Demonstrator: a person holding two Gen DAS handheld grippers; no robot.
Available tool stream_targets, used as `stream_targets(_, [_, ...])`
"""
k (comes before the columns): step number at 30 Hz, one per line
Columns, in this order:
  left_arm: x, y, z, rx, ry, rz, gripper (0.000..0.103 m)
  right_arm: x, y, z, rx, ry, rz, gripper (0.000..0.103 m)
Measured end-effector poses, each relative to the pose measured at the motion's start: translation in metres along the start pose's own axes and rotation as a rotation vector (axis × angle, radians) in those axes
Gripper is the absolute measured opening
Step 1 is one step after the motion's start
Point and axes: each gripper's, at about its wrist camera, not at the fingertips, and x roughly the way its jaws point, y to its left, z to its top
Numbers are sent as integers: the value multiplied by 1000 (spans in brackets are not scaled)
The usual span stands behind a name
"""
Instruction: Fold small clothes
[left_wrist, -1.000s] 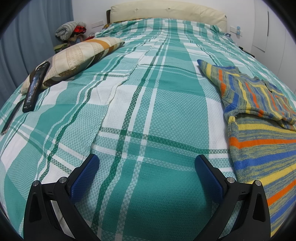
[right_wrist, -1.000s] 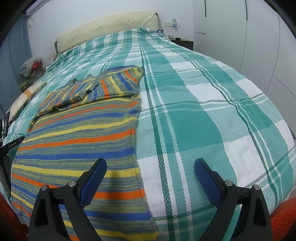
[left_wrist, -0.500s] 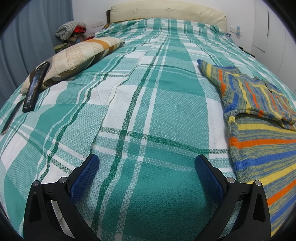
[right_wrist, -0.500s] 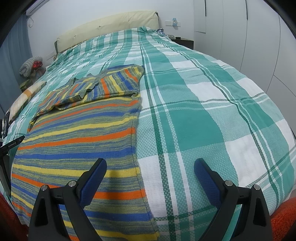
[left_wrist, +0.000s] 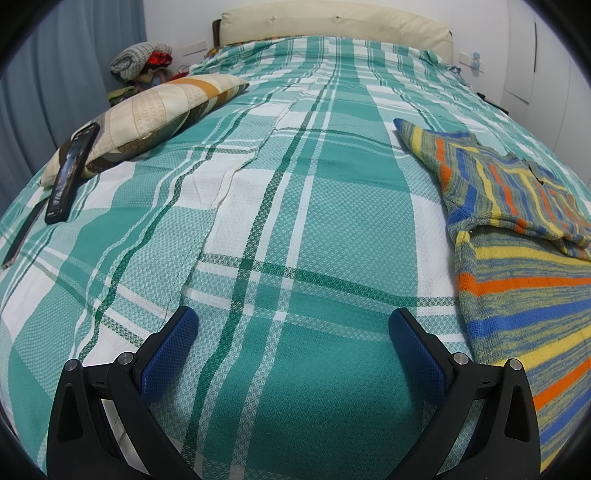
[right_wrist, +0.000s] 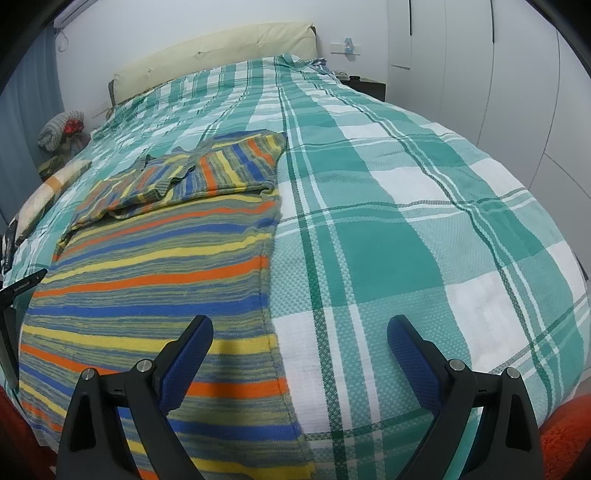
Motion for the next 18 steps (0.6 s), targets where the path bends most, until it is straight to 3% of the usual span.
stream_targets(8, [0, 0, 0, 0, 0, 0, 103, -15, 2, 7, -64, -58, -62, 95])
stream_targets(18, [0, 0, 0, 0, 0, 0, 103, -12, -2, 10, -73, -50, -126, 95])
